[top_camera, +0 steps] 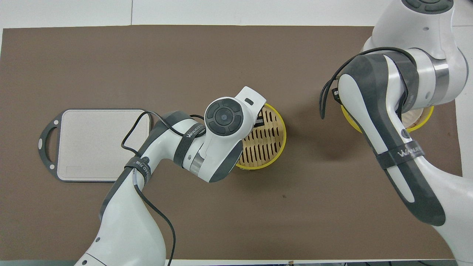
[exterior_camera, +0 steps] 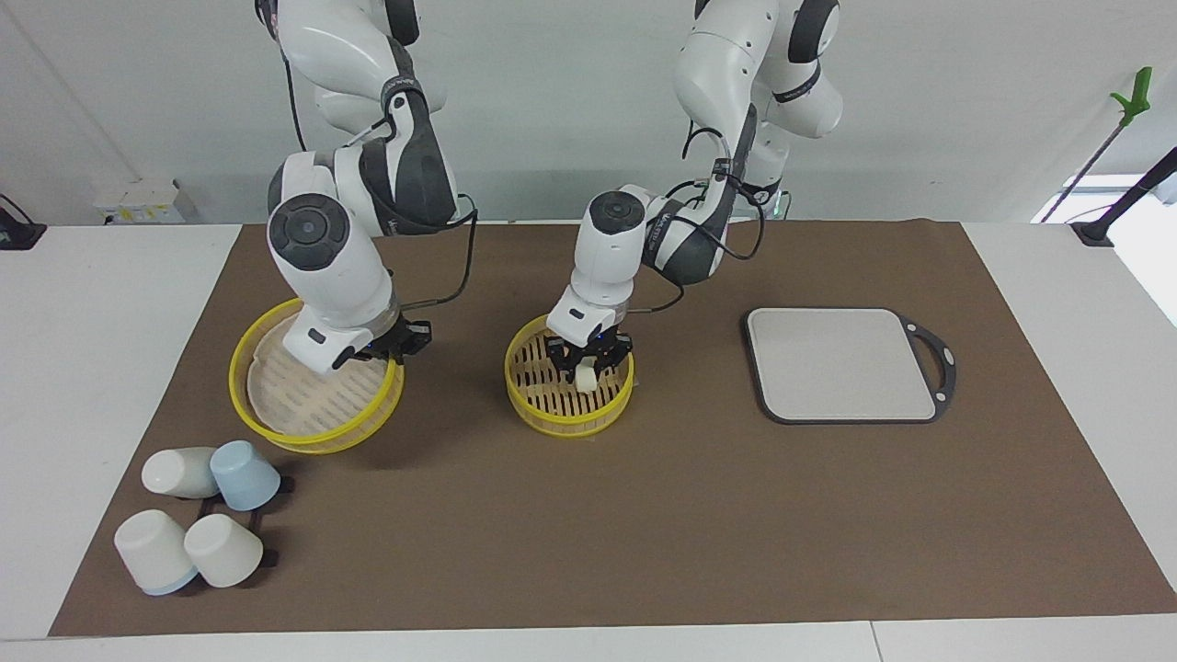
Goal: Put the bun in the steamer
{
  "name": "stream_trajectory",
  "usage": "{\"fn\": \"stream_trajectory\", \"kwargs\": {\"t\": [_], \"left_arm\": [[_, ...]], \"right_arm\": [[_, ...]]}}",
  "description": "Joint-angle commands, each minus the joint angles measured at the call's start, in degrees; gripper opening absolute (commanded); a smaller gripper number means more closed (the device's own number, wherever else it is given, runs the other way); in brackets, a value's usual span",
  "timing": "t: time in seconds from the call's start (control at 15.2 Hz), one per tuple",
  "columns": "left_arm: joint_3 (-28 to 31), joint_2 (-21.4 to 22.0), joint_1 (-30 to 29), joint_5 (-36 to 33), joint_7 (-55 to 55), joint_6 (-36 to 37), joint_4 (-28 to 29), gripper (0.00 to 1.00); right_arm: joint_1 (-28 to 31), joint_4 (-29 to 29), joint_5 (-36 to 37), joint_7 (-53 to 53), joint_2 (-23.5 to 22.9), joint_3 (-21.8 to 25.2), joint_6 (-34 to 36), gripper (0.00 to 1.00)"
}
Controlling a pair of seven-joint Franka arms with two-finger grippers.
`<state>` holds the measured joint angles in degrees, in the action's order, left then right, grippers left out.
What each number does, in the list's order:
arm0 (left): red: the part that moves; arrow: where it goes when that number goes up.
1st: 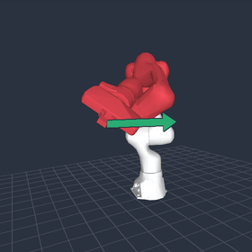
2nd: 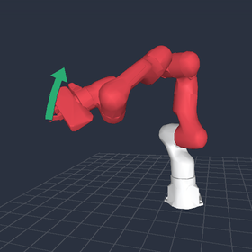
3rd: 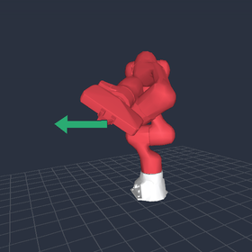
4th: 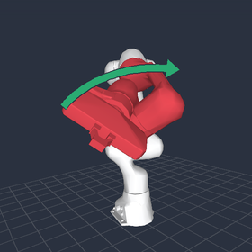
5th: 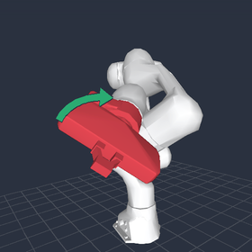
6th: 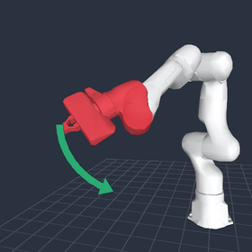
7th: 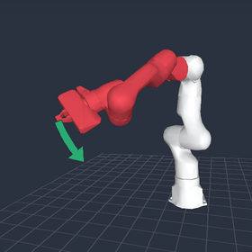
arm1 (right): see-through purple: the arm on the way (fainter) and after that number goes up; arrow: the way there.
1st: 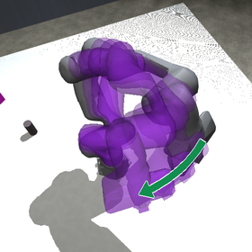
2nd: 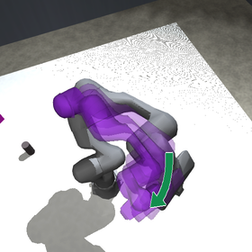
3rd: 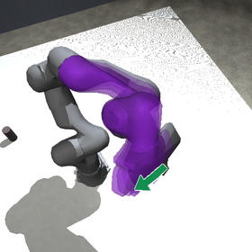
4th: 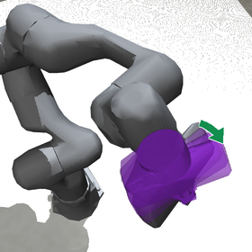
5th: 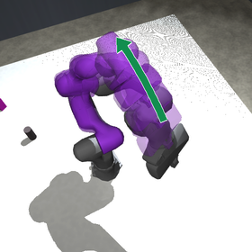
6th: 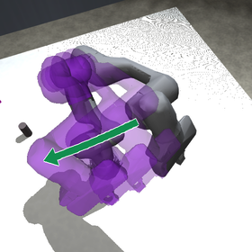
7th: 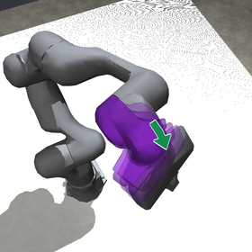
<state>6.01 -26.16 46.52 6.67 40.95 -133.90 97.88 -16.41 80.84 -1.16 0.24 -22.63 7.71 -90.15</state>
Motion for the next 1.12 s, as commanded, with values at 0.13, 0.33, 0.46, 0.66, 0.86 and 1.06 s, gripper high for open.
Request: {"fn": "stream_trajectory", "kwargs": {"t": [0.13,0.33,0.46,0.66,0.86,1.06], "left_arm": [[1.0,0.3,1.6,-0.8,2.9,-1.0,1.3,1.0],[1.6,4.6,0.0,-0.8,1.8,4.6,1.3,1.0],[1.6,10.4,-5.2,-0.8,-3.3,12.0,1.2,1.0],[1.6,17.4,-14.7,-0.5,-12.7,22.5,0.2,1.0],[1.9,22.1,-23.8,-1.0,-25.3,28.9,0.0,1.0],[1.9,23.3,-32.7,-3.4,-36.7,34.7,-3.0,1.0]], "right_arm": [[0.6,1.1,0.2,-0.5,1.5,-0.2,0.1,0.0],[0.4,1.2,-0.3,-0.3,1.5,-0.2,-0.2,0.0],[0.2,1.2,-0.5,0.5,1.5,-0.3,-1.7,0.0],[-1.6,1.1,-8.8,5.7,1.4,-0.9,-5.6,0.0],[-12.8,0.3,-9.3,20.5,-1.5,-0.8,-14.5,0.0],[-19.2,-5.6,-8.8,28.6,-7.6,-0.4,-16.6,0.0]]}}
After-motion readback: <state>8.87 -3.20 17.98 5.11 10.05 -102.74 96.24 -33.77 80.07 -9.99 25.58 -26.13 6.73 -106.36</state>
